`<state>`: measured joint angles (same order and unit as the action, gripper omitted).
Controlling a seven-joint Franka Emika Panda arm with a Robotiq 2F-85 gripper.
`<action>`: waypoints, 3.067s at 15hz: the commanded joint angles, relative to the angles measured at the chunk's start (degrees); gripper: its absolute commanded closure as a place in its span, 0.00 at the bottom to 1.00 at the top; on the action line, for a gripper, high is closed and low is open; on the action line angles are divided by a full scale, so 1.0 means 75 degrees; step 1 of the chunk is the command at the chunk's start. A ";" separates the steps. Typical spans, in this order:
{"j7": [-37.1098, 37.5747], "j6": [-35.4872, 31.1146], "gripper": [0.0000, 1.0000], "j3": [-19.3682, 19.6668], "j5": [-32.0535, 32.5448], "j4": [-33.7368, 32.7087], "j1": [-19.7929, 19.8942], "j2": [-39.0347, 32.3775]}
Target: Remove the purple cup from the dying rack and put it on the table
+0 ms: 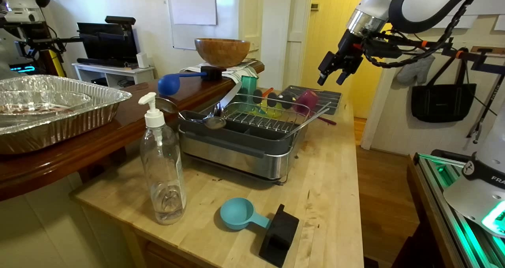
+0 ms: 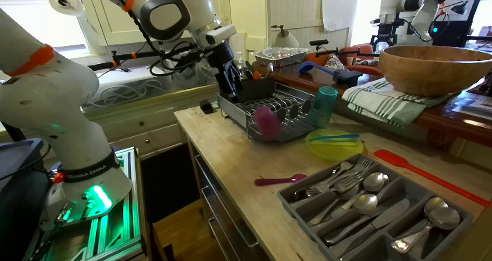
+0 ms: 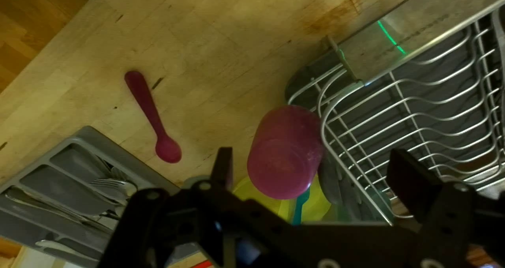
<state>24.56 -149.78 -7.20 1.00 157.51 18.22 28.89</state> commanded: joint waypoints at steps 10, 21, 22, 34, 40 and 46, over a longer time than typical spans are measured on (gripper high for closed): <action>-0.0177 -0.2216 0.00 0.0921 -0.0283 -0.0997 -0.0287 -0.2850; -0.0600 -0.1957 0.58 0.1531 -0.1066 -0.1451 -0.0901 -0.3081; -0.0570 -0.1951 0.58 0.1547 -0.1025 -0.1437 -0.0899 -0.3031; -0.0636 -0.1530 0.58 0.1686 -0.0955 -0.1641 -0.0792 -0.2251; -0.0881 -0.1028 0.00 0.1756 -0.1047 -0.1657 -0.0874 -0.2483; -0.1145 -0.0888 0.00 0.1824 -0.1132 -0.1768 -0.0927 -0.3035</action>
<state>18.20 -157.28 5.21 -5.69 145.49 12.68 8.92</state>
